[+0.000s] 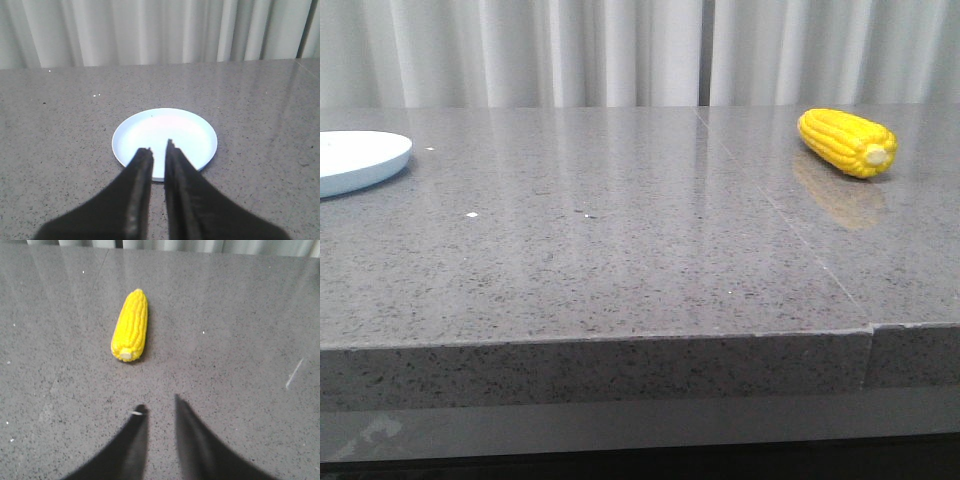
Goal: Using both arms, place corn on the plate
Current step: 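Lower the left gripper onto the rim of the white plate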
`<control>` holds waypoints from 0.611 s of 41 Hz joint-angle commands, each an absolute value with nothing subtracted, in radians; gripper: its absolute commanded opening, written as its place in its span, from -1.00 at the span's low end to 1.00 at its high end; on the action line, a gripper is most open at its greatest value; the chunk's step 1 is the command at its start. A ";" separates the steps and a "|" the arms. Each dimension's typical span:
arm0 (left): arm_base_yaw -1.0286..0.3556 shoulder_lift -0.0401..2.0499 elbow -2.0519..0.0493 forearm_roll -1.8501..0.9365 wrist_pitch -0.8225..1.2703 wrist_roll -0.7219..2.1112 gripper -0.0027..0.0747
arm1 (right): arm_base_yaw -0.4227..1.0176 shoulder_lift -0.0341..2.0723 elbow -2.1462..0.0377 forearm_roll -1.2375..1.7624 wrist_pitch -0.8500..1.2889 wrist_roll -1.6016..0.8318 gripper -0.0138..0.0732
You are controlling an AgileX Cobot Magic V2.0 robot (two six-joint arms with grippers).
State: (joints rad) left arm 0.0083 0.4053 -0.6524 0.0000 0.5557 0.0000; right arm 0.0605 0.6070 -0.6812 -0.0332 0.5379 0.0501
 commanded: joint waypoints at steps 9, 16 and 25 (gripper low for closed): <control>0.010 0.505 -0.712 0.000 0.554 0.000 0.41 | 0.054 0.624 -0.715 -0.048 0.449 0.032 0.69; 0.010 0.622 -0.789 0.000 0.659 0.000 0.40 | 0.054 0.624 -0.715 -0.048 0.449 0.032 0.69; 0.010 0.812 -0.848 0.034 0.676 0.000 0.39 | 0.054 0.624 -0.715 -0.048 0.449 0.032 0.69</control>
State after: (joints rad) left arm 0.0083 0.7485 -0.7953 0.0151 0.7326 0.0000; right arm 0.0605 0.6156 -0.6812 -0.0349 0.5309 0.0423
